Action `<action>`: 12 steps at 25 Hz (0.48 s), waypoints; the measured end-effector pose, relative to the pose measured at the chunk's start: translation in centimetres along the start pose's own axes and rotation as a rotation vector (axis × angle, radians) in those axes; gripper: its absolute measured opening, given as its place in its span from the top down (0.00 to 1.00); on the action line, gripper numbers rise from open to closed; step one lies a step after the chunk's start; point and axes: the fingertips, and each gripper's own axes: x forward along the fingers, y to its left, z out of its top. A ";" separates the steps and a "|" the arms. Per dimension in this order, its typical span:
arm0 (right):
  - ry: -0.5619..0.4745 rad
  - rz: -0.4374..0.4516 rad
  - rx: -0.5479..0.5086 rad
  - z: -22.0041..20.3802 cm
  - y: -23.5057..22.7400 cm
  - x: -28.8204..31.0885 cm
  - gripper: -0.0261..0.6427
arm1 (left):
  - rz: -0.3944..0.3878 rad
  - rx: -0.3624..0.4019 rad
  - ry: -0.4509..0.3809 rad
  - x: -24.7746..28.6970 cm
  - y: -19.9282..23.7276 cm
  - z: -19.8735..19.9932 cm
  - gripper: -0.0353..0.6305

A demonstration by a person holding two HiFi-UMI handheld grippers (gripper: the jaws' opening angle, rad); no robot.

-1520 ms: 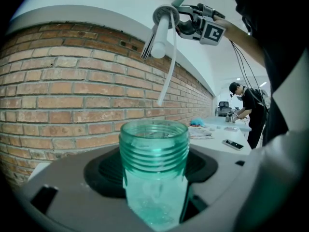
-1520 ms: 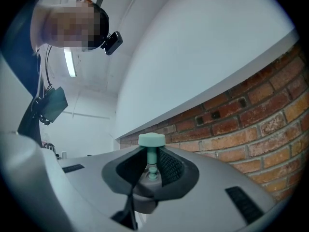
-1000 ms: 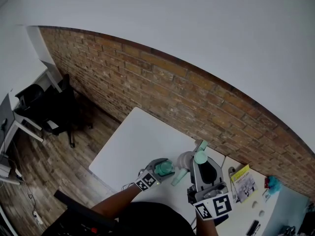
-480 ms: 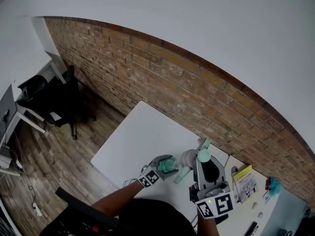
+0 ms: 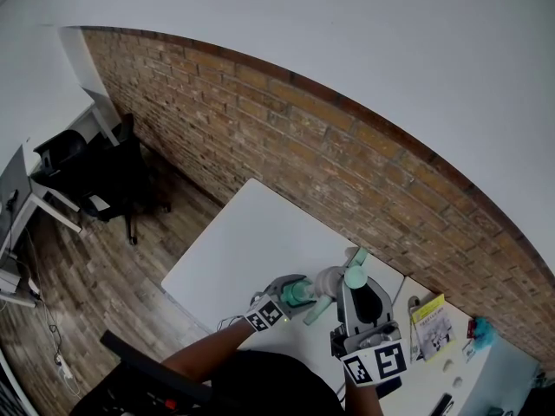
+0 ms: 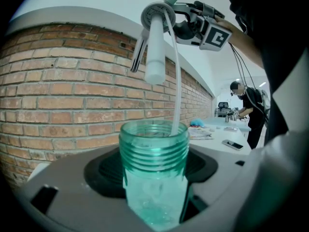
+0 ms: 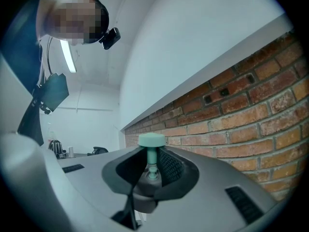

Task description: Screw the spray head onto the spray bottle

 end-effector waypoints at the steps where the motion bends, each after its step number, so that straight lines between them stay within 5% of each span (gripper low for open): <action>1: 0.001 0.000 0.000 0.0 0.0 0.0 0.86 | 0.000 0.000 0.000 0.0 0.0 0.0 0.46; 12: 0.017 0.003 0.010 -1.0 -0.4 0.0 0.86 | -0.002 -0.007 0.012 0.2 -0.1 -0.3 0.46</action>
